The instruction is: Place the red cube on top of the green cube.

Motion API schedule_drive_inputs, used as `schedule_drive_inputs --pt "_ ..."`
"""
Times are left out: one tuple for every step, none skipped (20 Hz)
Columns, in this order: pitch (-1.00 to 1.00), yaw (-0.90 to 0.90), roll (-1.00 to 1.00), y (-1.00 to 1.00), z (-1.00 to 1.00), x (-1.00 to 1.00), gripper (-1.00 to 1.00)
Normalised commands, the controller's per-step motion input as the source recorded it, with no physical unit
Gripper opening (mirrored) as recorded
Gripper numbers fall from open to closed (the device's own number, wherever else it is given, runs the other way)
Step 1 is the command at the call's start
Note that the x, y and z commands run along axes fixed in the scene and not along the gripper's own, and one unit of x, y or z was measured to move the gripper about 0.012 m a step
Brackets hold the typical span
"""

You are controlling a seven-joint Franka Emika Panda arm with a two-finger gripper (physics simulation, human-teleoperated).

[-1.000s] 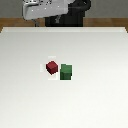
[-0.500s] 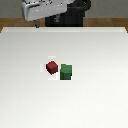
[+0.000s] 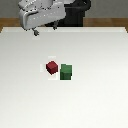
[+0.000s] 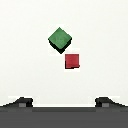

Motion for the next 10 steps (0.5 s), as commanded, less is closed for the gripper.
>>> schedule_drive_inputs --pt "0.00 0.00 0.00 0.00 0.00 0.00 1.00" --pt "0.00 0.00 0.00 0.00 0.00 1.00 1.00" --pt "0.00 0.00 0.00 0.00 -1.00 0.00 1.00" --pt "0.00 0.00 0.00 0.00 0.00 0.00 1.00" --pt "0.00 0.00 0.00 0.00 -1.00 0.00 1.00" --pt "0.00 0.00 0.00 0.00 -1.00 0.00 1.00" --pt "0.00 0.00 0.00 0.00 0.00 0.00 1.00" --pt "0.00 0.00 0.00 0.00 0.00 1.00 1.00" --pt "0.00 0.00 0.00 0.00 0.00 1.00 1.00" --pt "0.00 0.00 0.00 0.00 0.00 0.00 1.00"
